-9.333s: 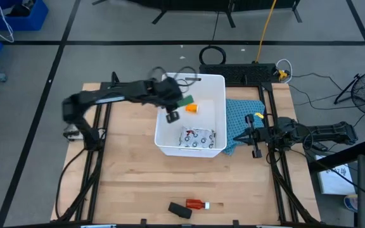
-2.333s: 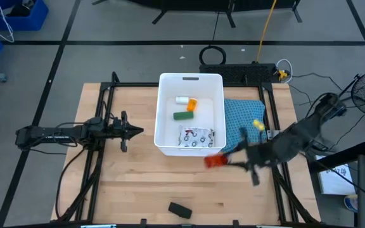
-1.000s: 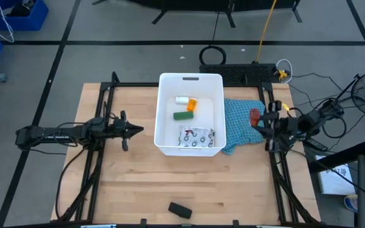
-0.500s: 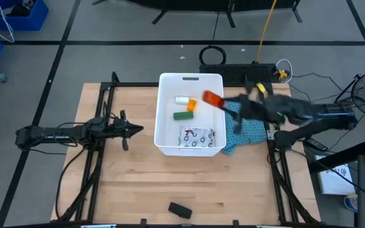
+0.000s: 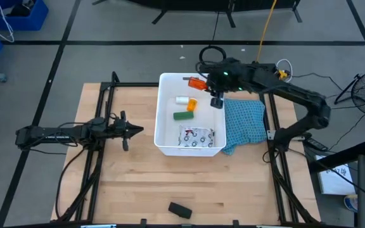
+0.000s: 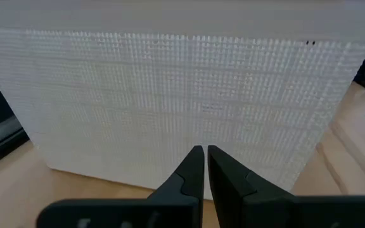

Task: Pick & place medical supplies in basket/bin
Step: Put the red bottle into the white bin

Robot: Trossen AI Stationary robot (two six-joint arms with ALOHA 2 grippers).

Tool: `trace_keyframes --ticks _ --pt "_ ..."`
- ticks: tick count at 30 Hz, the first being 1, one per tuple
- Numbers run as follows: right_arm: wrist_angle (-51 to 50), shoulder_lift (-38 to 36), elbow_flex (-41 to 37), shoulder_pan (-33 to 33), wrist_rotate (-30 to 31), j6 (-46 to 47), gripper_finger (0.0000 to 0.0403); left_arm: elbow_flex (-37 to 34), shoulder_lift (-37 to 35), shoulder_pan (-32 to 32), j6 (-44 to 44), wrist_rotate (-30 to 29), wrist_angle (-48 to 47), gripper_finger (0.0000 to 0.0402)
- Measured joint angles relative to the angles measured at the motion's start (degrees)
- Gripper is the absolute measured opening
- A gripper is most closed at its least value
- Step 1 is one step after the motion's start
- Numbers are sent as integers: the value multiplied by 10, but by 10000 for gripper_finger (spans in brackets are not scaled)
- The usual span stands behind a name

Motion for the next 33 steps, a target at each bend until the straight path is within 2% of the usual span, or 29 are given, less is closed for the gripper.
trace_keyframes --ticks 8,19,25,30,33 --pt "-9 93 1 -28 -31 -81 110 0 0 0 4 0 -2 26" --pt "-91 184 2 -51 2 -127 110 0 0 0 12 0 -1 26" --pt "-90 223 2 -43 -1 -97 110 0 0 0 15 -1 3 26" --pt "-61 252 2 -43 -57 -41 113 0 0 0 16 -1 4 26" --pt "-41 268 2 -43 -59 -18 109 0 0 0 16 -1 4 26"
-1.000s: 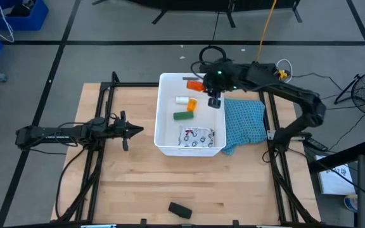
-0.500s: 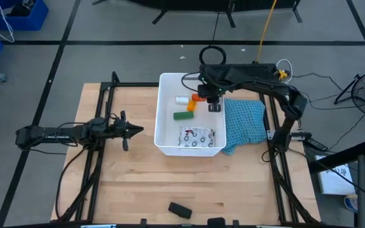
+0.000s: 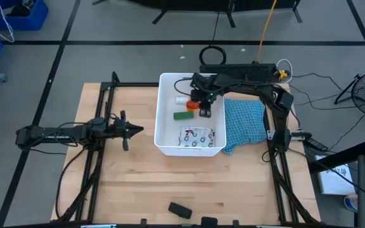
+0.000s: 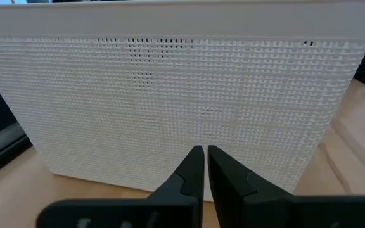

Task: Pick & place medical supplies in basket/bin
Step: Put the red bottle into the white bin, then put the black bandage into the white bin

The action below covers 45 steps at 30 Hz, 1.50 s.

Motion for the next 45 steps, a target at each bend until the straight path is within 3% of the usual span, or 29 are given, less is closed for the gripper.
trace_keyframes --ticks 15,26,33,39,45 --pt "-10 38 0 4 -1 41 110 0 0 0 -3 0 -1 26" --pt "-19 3 -1 3 13 50 248 0 0 0 -3 1 -1 26" --pt "-31 -102 -2 3 49 41 276 0 0 0 -1 1 -1 26" --pt "-28 -265 -2 23 -29 35 229 0 0 0 12 1 -1 26" --pt "-15 -425 -13 79 -137 4 91 0 0 0 13 1 -1 26"
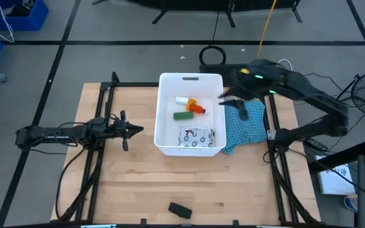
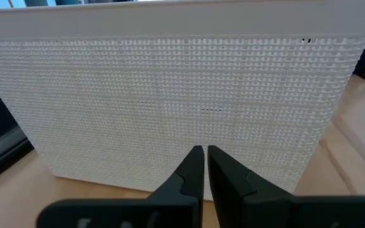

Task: Pick & place medical supplies in basket/bin
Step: Put the black bandage into the white bin

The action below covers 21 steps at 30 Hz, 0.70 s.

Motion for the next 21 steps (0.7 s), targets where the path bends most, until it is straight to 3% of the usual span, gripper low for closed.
trace_keyframes --ticks 2,4,11,15,21 --pt "15 -54 -26 16 -18 5 36 0 0 0 -1 0 0 26" --pt "39 -105 -63 30 -42 21 11 0 0 0 -4 0 0 26" --pt "201 -266 -296 95 -42 126 2 0 0 0 -9 0 0 26" --pt "299 -352 -438 139 -12 149 1 0 0 0 -10 0 0 26" --pt "364 -479 -567 150 27 188 0 0 0 0 -15 0 0 26"
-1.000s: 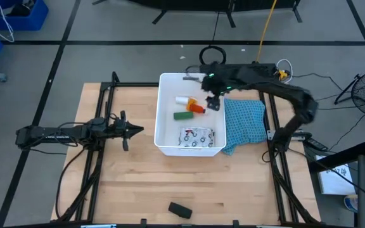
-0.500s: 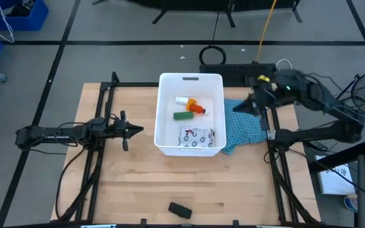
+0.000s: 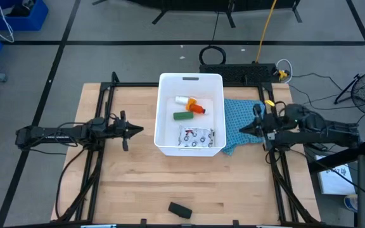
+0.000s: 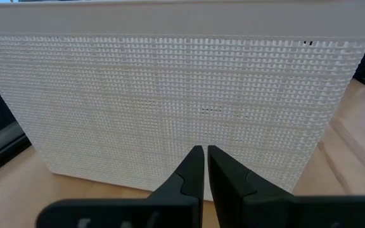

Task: Pick & place medical supplies in basket/bin
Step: Put the black bandage into the white bin

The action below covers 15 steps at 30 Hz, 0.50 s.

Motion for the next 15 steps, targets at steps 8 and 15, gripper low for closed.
trace_keyframes --ticks 8,15 --pt "78 -37 -99 1 4 17 0 0 0 0 -2 0 -2 26" --pt "159 -49 -166 14 -47 -16 0 0 0 0 0 -1 -2 26"
